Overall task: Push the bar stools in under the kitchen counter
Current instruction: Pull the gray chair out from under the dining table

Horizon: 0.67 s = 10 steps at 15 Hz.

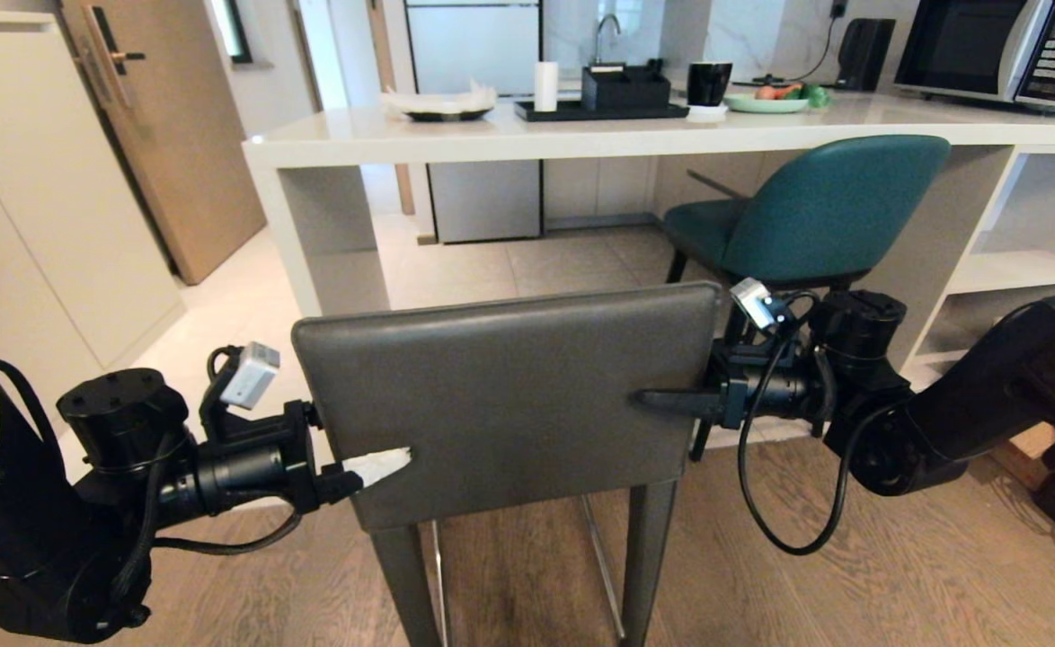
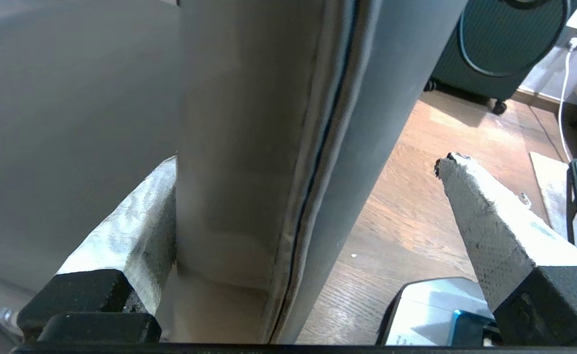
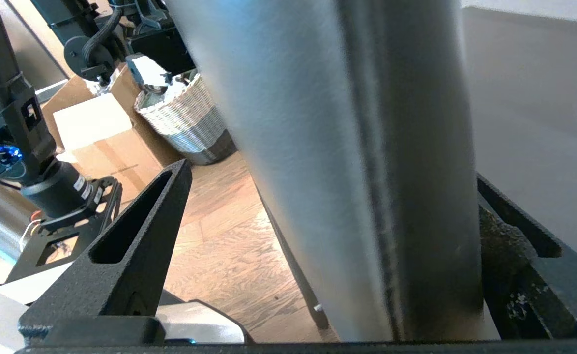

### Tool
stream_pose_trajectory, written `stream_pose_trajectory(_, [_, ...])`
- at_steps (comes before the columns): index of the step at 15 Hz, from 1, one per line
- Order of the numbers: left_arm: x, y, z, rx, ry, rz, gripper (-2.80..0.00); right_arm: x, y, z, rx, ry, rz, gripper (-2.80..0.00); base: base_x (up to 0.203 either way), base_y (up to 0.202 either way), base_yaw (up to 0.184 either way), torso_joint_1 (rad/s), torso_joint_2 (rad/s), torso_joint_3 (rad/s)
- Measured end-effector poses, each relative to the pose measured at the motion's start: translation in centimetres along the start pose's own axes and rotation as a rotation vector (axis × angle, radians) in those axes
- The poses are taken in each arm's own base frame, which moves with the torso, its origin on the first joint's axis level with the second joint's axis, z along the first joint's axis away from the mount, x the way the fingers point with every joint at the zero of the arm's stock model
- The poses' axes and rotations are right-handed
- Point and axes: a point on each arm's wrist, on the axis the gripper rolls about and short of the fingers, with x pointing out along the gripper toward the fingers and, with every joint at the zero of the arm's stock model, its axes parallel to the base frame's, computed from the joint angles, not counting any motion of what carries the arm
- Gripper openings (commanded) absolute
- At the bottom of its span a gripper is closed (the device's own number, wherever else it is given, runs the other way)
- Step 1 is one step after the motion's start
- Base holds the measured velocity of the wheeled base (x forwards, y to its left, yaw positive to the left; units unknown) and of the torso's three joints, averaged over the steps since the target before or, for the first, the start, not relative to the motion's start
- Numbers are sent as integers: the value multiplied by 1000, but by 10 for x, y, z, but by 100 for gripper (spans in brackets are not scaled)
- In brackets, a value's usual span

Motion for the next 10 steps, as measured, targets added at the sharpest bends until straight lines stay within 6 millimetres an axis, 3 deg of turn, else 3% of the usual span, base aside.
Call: stream_pose_trajectory(10, [-3,1,4,6,-8,15,0,-15,25,-15,18,-1,-23,0,0,0,0,0,0,0])
